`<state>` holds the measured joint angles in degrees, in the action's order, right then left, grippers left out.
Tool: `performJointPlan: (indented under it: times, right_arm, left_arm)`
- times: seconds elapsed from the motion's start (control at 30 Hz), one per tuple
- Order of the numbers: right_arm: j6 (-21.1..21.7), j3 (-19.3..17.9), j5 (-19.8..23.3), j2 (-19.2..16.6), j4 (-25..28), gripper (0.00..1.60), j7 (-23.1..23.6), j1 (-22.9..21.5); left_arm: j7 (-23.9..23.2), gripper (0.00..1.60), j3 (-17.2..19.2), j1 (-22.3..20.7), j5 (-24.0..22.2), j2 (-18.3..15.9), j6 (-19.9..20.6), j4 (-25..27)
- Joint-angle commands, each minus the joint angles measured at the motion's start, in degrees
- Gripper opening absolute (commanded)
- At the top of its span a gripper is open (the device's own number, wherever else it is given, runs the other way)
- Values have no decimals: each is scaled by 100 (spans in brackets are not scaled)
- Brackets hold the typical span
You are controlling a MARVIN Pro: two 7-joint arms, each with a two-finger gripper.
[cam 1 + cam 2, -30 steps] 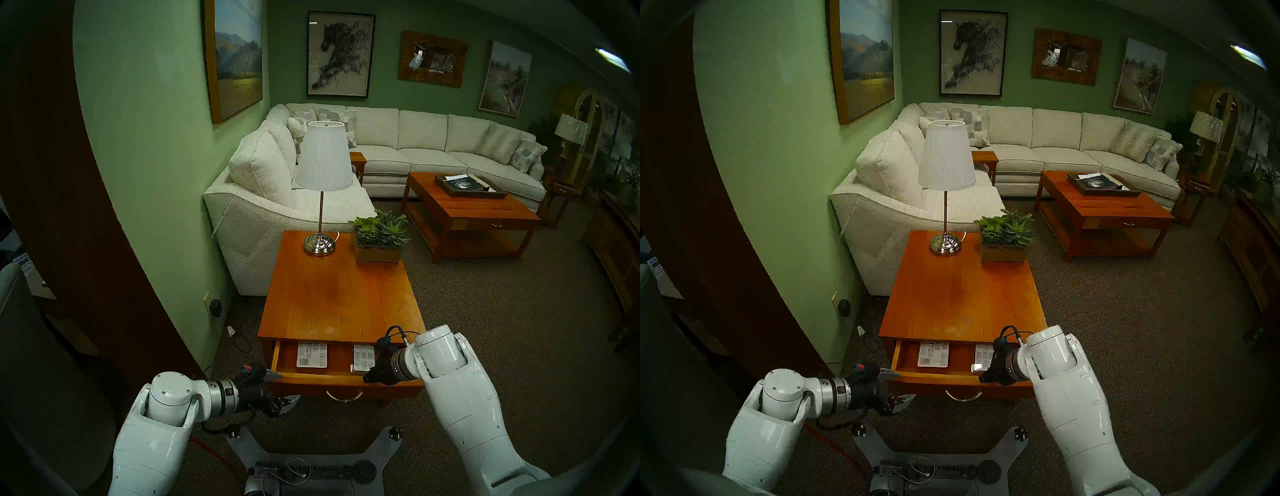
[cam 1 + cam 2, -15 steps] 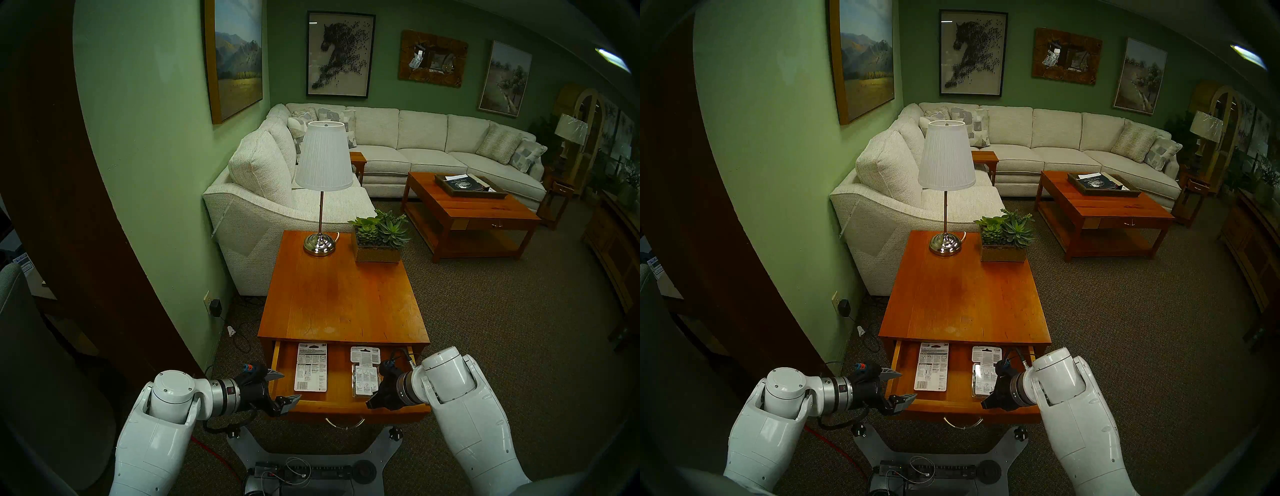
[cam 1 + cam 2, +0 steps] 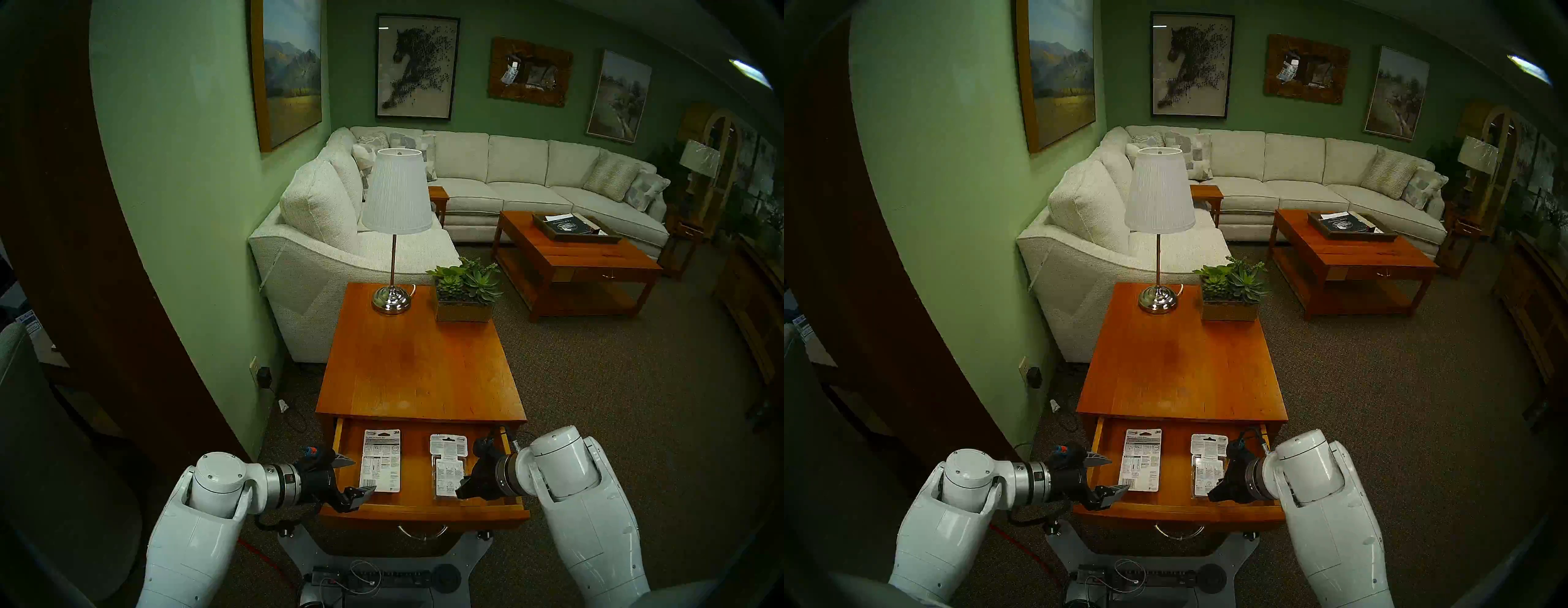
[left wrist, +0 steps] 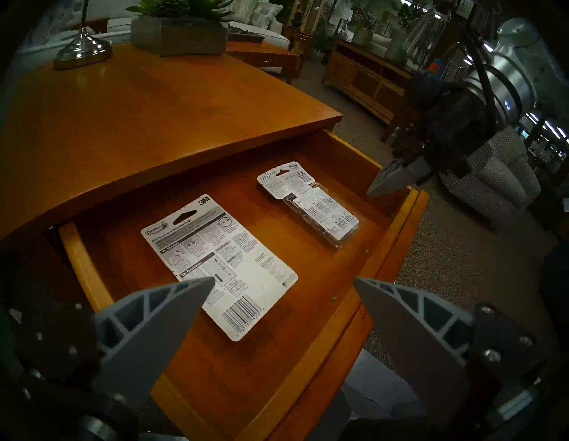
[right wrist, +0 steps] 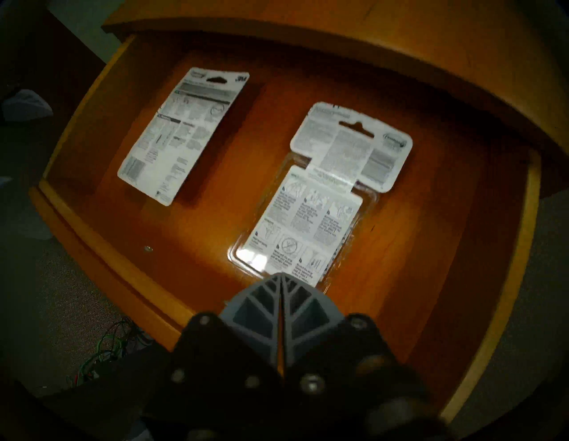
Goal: Open the drawer, take out the contents and close the drawer
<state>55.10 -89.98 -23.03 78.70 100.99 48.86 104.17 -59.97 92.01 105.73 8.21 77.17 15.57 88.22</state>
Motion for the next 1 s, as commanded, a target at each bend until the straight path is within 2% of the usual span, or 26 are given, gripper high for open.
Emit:
performJointPlan:
  times: [0.0, 0.07, 0.2, 0.23, 0.27, 0.3, 0.33, 0.37, 0.7, 0.97]
  right_arm:
    - [-10, -122, 86, -105, 570, 0, 248, -119]
    - [-10, -183, 301, -255, 599, 0, 526, -104]
    - [-152, -150, 535, -507, 636, 0, 708, -79]
    - [-174, -170, 593, -536, 632, 40, 719, -76]
    - [-178, -192, 630, -568, 616, 68, 714, -84]
    - [-198, -212, 729, -601, 599, 68, 678, -89]
    - [-211, -230, 751, -634, 579, 150, 721, -102]
    - [-226, -247, 784, -661, 554, 158, 754, -115]
    - [-308, -161, 1151, -793, 245, 160, 761, -279]
    - [-389, -55, 1254, -636, -56, 160, 502, -620]
  left_arm:
    - [9, 160, 16, -168, -11, 6, 27, 66]
    - [17, 160, 11, -186, -6, 11, 33, 47]
    - [32, 160, 13, -218, -1, 22, 42, 13]
    - [33, 160, 14, -227, 0, 23, 44, 3]
    - [34, 160, 16, -238, 0, 25, 46, -6]
    - [34, 160, 19, -250, -1, 25, 48, -15]
    - [32, 160, 21, -260, -1, 25, 50, -23]
    - [32, 160, 26, -271, -2, 27, 52, -32]
    - [-1, 160, 58, -327, -9, 33, 44, -106]
    - [-77, 160, 147, -355, -46, -16, -9, -195]
